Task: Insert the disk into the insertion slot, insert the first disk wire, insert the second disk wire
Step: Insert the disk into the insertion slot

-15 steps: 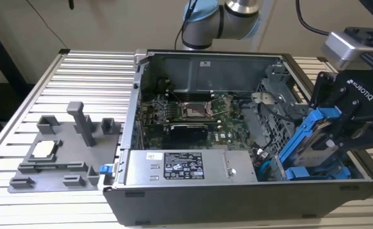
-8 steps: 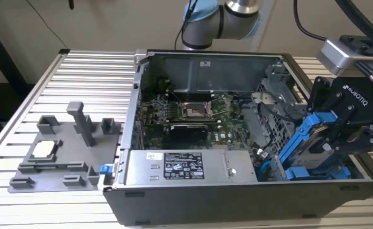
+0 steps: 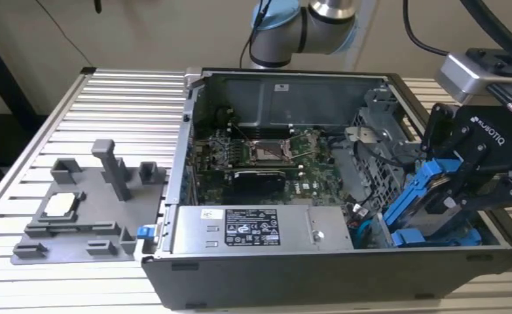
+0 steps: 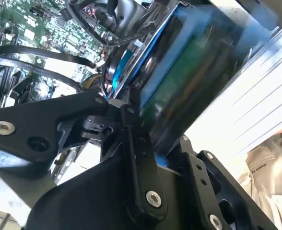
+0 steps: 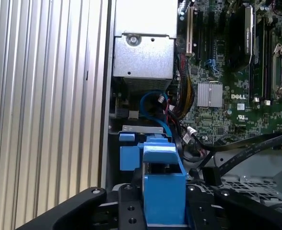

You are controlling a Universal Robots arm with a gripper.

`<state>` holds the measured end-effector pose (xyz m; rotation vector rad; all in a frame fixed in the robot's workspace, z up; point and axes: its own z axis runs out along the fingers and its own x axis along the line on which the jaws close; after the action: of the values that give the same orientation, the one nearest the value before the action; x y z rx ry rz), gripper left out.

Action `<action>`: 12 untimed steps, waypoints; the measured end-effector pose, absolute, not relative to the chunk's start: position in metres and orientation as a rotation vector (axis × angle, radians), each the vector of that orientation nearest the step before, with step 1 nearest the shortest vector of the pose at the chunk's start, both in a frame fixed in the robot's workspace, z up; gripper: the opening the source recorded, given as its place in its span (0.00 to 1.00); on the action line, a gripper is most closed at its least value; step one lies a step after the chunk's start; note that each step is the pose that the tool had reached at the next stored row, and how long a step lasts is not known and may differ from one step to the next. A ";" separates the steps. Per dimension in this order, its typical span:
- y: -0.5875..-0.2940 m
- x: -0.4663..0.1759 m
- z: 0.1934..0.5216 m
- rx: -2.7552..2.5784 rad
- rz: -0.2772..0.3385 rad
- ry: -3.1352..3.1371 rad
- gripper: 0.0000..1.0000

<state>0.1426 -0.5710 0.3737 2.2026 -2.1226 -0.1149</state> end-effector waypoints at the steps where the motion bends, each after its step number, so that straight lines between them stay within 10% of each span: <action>1: -0.571 0.143 0.374 2.203 -0.115 -2.123 0.40; 12: -0.571 0.143 0.374 2.203 -0.116 -2.123 0.44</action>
<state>0.1426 -0.5710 0.3737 2.2029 -2.1227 -0.1157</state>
